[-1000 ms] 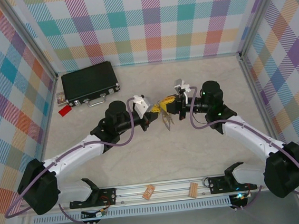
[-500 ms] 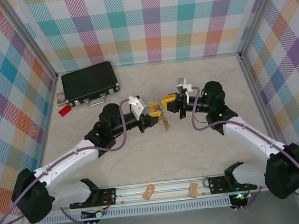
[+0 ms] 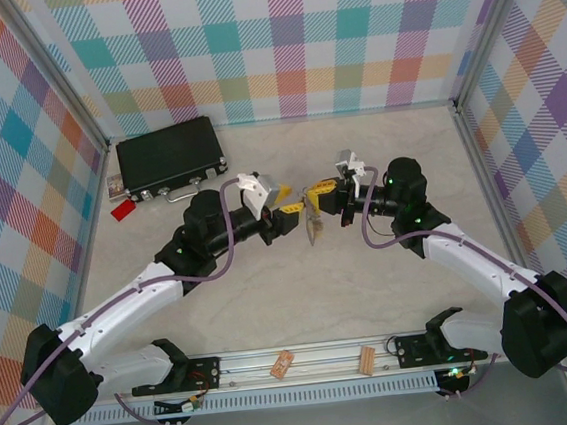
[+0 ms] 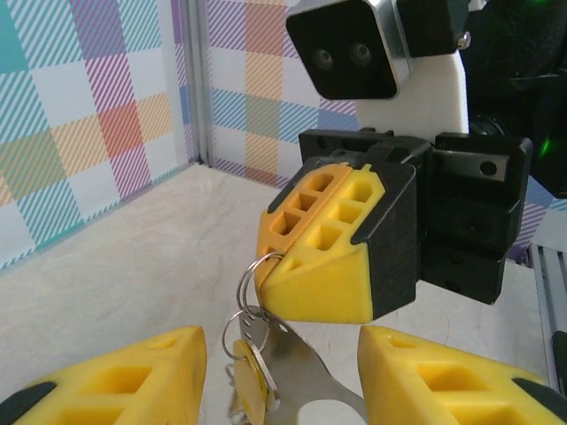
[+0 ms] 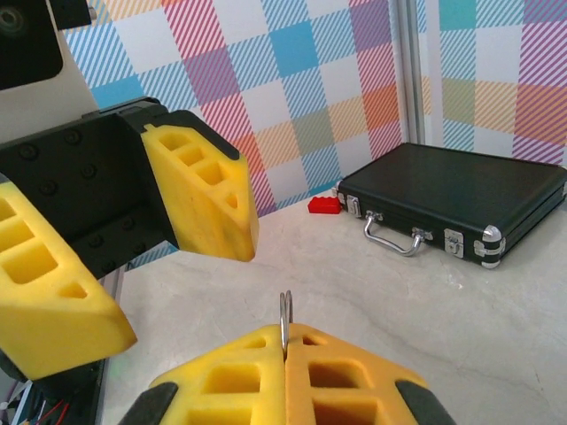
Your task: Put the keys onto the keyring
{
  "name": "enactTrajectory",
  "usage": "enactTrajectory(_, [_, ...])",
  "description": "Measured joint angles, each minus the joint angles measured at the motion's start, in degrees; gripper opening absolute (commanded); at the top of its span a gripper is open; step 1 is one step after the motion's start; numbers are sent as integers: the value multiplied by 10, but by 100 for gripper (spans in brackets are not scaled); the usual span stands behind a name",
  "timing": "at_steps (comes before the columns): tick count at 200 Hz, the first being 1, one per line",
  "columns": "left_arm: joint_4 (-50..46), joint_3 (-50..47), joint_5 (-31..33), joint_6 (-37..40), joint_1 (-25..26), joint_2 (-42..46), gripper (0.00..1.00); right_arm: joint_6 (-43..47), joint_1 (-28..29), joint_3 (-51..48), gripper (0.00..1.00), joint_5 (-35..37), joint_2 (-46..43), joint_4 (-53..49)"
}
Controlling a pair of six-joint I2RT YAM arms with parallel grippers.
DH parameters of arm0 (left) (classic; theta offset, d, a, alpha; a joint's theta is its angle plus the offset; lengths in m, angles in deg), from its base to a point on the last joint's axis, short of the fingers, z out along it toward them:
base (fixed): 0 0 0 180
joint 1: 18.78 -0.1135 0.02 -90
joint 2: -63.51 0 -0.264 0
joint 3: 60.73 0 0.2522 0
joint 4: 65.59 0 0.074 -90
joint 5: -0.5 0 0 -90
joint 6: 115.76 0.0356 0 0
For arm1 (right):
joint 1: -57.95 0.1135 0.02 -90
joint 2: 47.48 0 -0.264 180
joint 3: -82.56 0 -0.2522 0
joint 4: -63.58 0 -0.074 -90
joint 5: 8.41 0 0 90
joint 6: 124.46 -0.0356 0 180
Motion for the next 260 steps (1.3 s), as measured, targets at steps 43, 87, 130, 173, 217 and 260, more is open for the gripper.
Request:
enactTrajectory(43, [-30, 13, -10, 0, -13, 0, 48, 0, -7, 0, 0, 8, 0, 1])
enactTrajectory(87, [-39, 14, -16, -5, -32, -3, 45, 0, -9, -5, 0, 5, -4, 1])
enactTrajectory(130, [-23, 19, -49, -34, -63, -14, 37, 2, -14, -4, 0, -31, 1, 4])
enactTrajectory(173, [34, 19, -117, -78, -92, -41, 31, 3, -14, 50, 0, -102, 64, 5])
enactTrajectory(217, [89, 19, -184, -130, -110, -67, 29, -2, -14, 72, 0, -145, 89, 9])
enactTrajectory(260, [145, 18, -233, -175, -115, -90, 27, -2, -14, 72, 0, -151, 89, 9])
